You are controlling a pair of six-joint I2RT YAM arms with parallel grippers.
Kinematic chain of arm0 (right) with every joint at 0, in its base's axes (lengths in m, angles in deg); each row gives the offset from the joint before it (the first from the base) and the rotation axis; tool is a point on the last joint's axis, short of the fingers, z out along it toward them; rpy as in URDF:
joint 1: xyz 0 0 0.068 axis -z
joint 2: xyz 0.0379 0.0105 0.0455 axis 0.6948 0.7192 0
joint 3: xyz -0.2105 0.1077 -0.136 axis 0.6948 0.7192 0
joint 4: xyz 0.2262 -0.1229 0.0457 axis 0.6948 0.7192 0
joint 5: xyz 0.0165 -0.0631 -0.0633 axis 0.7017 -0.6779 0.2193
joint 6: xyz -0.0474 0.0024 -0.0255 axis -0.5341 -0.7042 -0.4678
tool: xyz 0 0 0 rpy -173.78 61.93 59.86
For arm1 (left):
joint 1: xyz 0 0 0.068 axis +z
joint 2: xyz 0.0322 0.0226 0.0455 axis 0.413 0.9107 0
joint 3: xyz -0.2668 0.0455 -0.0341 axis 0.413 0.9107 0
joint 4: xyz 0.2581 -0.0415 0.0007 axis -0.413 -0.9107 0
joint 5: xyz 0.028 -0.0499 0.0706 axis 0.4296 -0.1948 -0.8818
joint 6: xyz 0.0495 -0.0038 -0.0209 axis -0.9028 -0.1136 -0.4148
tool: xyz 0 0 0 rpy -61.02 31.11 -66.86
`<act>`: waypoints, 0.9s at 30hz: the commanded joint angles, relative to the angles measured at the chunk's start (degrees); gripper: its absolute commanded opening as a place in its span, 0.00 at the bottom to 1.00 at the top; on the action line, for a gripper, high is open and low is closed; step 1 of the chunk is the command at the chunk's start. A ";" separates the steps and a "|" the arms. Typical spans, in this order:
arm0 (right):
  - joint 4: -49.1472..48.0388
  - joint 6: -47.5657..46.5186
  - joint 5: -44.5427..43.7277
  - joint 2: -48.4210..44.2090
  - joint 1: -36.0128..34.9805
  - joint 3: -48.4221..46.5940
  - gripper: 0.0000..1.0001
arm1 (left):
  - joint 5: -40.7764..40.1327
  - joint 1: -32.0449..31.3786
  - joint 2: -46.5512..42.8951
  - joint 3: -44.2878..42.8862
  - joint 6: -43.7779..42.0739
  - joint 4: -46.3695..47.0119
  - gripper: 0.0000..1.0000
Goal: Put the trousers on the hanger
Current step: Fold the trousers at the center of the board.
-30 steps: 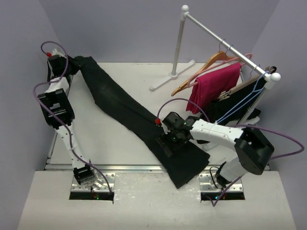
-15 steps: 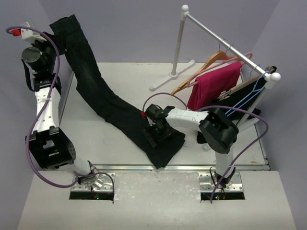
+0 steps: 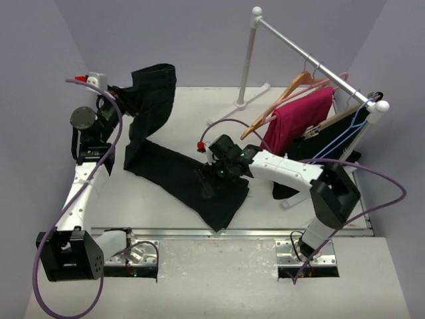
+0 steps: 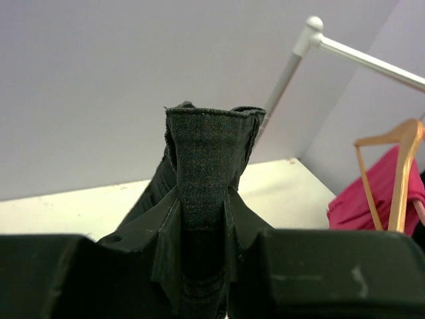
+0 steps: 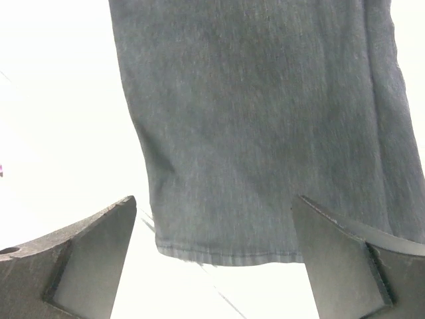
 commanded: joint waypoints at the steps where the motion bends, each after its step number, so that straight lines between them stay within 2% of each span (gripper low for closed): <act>1: -1.23 2.88 -0.95 -9.70 0.68 5.79 0.99 | -7.54 -8.35 -5.78 3.82 -4.46 2.13 0.00; 4: -0.68 4.21 -1.97 -16.23 0.81 7.85 0.99 | -11.58 -15.07 -6.94 3.92 -5.64 -0.34 0.00; 9: 3.16 5.42 -5.29 -29.84 0.77 9.79 0.99 | -13.46 -19.27 -10.39 10.75 -2.57 1.56 0.00; 15: 4.98 4.94 -2.33 -36.76 0.84 10.51 0.99 | -17.25 -26.21 -9.69 16.28 -4.39 2.93 0.00; 20: 6.85 3.84 -4.42 -38.51 0.77 10.75 0.99 | -17.41 -30.82 -10.93 20.00 -5.81 3.85 0.00; 23: 7.21 3.30 -6.26 -38.82 0.77 10.93 0.99 | -16.02 -32.67 -12.85 22.49 -6.43 3.50 0.19; 24: 7.23 3.18 -6.38 -38.65 0.77 10.94 0.99 | -15.63 -32.77 -12.99 22.77 -6.37 3.51 0.32; 25: 7.34 2.96 -6.91 -38.49 0.77 10.99 0.99 | -13.80 -32.87 -13.64 23.04 -6.10 3.57 0.50; 26: 7.40 2.74 -7.43 -38.24 0.84 11.08 0.99 | -12.02 -32.98 -14.12 23.08 -5.74 3.66 0.59; 27: 7.44 2.51 -7.92 -37.94 0.95 11.20 0.99 | -10.28 -33.10 -14.50 22.97 -5.33 3.77 0.62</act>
